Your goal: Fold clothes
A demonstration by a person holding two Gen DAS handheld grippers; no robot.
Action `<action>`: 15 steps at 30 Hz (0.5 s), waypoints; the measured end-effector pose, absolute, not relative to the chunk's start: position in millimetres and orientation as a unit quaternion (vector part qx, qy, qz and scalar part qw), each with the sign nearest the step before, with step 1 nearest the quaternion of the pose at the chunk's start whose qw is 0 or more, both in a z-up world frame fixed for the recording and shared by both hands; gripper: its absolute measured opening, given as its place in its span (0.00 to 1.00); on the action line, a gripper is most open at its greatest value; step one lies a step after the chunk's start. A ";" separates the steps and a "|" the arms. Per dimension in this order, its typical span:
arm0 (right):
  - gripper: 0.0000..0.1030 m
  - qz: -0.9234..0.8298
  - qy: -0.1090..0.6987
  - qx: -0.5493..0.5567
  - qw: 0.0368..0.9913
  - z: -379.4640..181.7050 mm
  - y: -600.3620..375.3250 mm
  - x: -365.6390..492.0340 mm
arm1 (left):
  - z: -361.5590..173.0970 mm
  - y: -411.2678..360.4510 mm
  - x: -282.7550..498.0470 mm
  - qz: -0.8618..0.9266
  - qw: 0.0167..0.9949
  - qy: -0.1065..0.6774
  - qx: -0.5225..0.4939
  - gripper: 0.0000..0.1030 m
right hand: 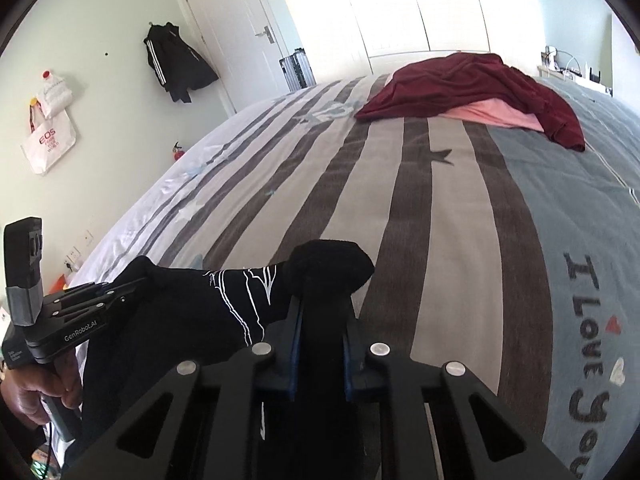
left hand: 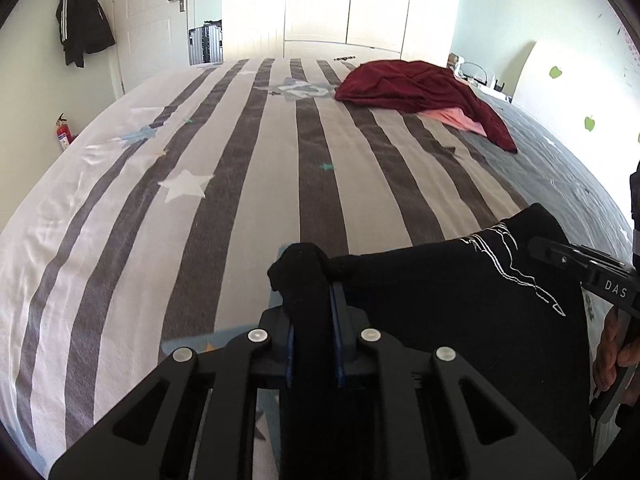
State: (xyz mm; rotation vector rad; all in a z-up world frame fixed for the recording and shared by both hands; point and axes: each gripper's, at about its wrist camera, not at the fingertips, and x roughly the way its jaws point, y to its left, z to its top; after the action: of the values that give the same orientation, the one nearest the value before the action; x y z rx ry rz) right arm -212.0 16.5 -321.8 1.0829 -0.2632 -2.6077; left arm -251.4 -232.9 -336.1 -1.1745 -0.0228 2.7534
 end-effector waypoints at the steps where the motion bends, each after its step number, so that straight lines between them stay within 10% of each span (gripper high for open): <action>1: 0.13 -0.910 -0.091 0.375 0.149 -318.4 16.0 -221.5 | -332.5 -232.1 -259.5 0.918 0.068 -0.007 -0.390 0.11; 15: 0.13 -0.930 -0.083 0.311 0.179 -264.4 25.3 -190.0 | -265.6 -226.5 -183.7 0.948 0.068 -0.004 -0.310 0.11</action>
State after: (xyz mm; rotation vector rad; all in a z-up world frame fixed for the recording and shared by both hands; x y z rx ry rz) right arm -190.0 25.3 -264.4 0.8795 -0.2349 -2.6277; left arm -183.7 -226.5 -265.6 -0.9328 -0.0134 2.8576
